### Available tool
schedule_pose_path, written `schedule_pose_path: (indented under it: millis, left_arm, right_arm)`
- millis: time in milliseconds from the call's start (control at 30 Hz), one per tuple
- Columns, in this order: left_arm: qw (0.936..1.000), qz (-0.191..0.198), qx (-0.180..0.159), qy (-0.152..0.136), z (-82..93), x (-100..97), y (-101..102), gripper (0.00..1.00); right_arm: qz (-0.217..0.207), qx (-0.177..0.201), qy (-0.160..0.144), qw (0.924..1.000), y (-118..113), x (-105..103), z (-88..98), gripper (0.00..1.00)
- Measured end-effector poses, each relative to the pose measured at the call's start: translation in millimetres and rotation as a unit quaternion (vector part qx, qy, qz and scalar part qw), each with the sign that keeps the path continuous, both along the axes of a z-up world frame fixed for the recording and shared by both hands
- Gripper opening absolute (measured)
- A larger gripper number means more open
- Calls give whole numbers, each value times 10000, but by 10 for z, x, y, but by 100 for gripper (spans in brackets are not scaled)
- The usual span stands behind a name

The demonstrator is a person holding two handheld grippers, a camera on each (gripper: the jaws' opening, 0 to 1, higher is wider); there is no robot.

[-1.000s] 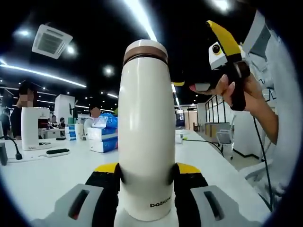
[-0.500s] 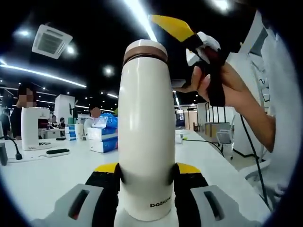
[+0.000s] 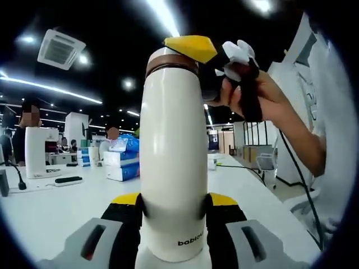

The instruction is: Grasp the water cup twist off the cup lid place the cup lid on the table

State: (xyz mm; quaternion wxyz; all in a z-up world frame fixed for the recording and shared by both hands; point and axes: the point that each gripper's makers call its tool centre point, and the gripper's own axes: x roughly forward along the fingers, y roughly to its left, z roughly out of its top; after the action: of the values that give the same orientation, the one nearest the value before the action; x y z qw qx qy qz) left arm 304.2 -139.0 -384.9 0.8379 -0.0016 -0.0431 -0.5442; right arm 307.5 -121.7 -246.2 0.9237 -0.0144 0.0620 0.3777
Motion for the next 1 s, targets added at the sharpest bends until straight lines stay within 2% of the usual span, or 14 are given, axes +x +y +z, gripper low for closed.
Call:
schedule_pose_path:
  millis: [167,333,667,767,800,1000]
  left_arm:
    - [10000,-5,-2,-7,-1,-3,-4,46]
    - [10000,-2,-1,-9,-2,1,-4,46]
    - [10000,-7,-1,0,-2,6,-8,46]
    - [10000,-9,0,4,-2,6,-8,46]
    - [10000,-7,-2,9,-1,9,-8,46]
    - [10000,-2,-5,9,-1,18,-7,46]
  right_arm:
    - [531,-369,90,9979,14,-9,-12,46]
    - [1080,-596,34,9924,31,-21,-18,46]
    - [1917,-704,-25,9789,46,-52,-27,46]
    - [2183,-712,-37,9733,53,-63,-27,46]
    - [2373,-662,-51,9692,62,-66,-24,46]
    - [2825,-499,-137,9579,51,-85,-27,46]
